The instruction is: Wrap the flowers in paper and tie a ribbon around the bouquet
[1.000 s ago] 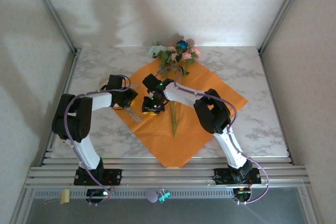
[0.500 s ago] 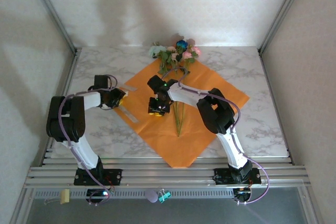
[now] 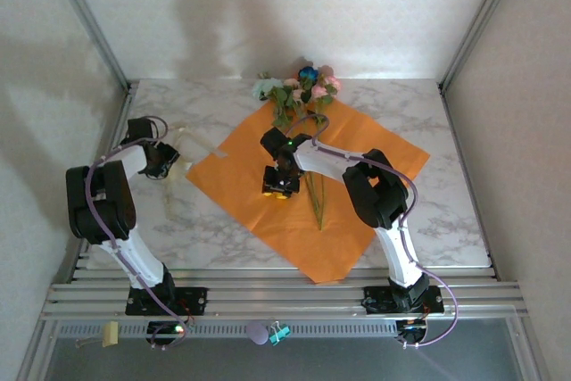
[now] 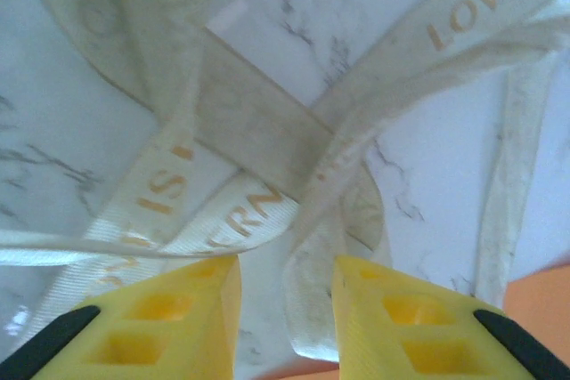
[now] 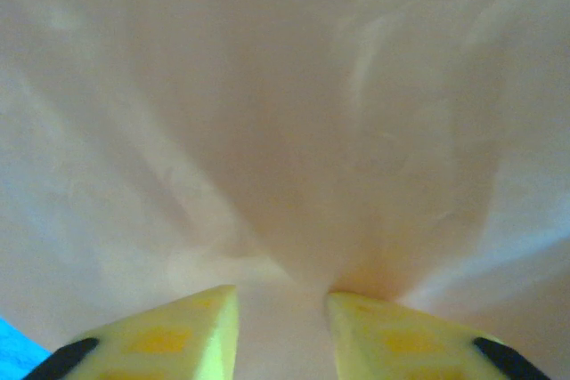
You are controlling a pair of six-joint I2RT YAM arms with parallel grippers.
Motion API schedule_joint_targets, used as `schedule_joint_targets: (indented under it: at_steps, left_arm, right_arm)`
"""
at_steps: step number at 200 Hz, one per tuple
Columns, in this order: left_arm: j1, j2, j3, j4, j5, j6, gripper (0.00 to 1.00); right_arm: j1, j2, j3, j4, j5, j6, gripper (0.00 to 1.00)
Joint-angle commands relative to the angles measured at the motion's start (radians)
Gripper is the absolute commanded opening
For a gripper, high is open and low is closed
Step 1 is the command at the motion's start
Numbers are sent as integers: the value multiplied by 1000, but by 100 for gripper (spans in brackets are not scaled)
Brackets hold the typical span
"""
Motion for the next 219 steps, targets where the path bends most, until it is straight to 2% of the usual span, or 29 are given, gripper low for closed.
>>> schedule_joint_targets:
  at_steps: [1,27,50,92,120,164,179,209,219]
  left_arm:
    - [-38,-37,-43,42,136,-25,32]
    - [-48,-104,-125,106,169,-93,31]
    - [-43,-134,-173,129,190,-117,30]
    - [-7,-179,-193,113,153,-137,27]
    - [9,-195,-198,120,137,-165,27]
    - [5,-234,-218,133,149,-195,27]
    - [5,-255,-222,128,154,-198,27]
    - [-9,-306,-227,121,166,-206,27]
    - [-16,-325,-230,115,168,-209,27]
  right_arm:
    - [37,-13,72,-68,102,-90,44]
    - [113,2,206,-107,182,-194,56]
    - [179,111,388,-186,238,-272,64]
    - [266,321,690,-243,295,-344,70]
    - [306,404,781,-231,327,-372,71]
    - [325,463,780,-233,389,-341,53]
    - [324,482,783,-255,412,-329,44]
    - [323,480,783,-268,429,-312,19]
    - [323,463,783,-254,424,-312,14]
